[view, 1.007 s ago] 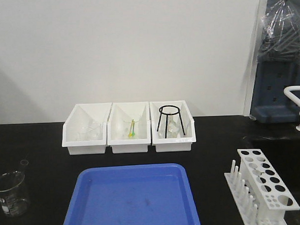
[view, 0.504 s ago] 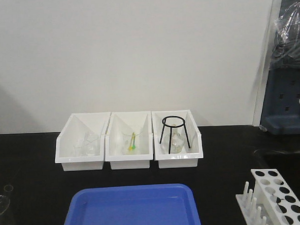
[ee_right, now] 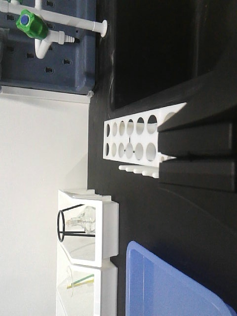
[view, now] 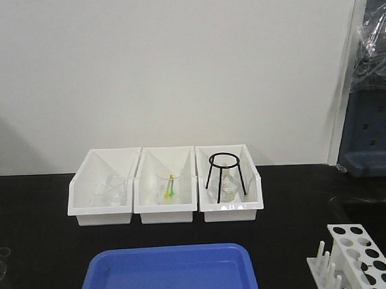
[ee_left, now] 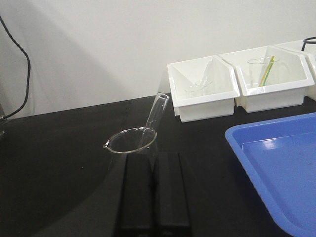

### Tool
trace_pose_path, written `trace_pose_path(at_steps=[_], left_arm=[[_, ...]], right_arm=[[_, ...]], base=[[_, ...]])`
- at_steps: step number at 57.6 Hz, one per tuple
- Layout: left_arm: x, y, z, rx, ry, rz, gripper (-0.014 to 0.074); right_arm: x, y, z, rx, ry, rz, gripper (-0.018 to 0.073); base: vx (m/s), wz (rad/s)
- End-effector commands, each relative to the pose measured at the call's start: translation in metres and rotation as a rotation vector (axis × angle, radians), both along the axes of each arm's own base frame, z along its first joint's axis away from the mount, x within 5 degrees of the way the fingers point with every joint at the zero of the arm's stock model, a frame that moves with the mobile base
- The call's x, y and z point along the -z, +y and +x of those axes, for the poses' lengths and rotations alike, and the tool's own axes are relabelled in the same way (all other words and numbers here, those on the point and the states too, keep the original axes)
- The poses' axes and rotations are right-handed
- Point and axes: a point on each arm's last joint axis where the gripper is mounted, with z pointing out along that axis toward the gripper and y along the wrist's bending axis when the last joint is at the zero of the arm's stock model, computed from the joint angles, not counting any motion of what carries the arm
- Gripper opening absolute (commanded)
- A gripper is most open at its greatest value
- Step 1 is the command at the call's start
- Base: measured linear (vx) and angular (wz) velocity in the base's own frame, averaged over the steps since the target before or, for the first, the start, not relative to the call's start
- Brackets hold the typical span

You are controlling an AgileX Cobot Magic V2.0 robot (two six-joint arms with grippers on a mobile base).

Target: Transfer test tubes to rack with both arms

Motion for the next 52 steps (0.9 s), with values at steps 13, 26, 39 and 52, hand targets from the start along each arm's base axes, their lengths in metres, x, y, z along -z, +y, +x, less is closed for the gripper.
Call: trace_pose_path(at_steps=[13, 26, 39, 52], left_arm=[[-0.0163, 0.0009, -0.0024, -0.012, -0.114, -0.010, -0.0004], [-0.0163, 0.0009, -0.0024, -0.012, -0.114, -0.010, -0.0004], [-0.0163, 0.0009, -0.0024, -0.012, -0.114, -0.010, -0.0004], [-0.0163, 0.0009, -0.0024, -0.012, -0.114, -0.010, -0.0004]], right_arm=[[-0.0036, 0.0000, -0.0002, 0.000, -0.081, -0.014, -0.0009], [-0.0036, 0.0000, -0.0002, 0.000, -0.081, -0.014, -0.0009], [-0.0036, 0.0000, -0.0002, 0.000, -0.081, -0.014, -0.0009], [-0.0036, 0.0000, -0.0002, 0.000, -0.081, -0.014, -0.0009]], base=[[0.04, 0.00], [0.08, 0.00], [0.06, 0.00], [0.01, -0.01]])
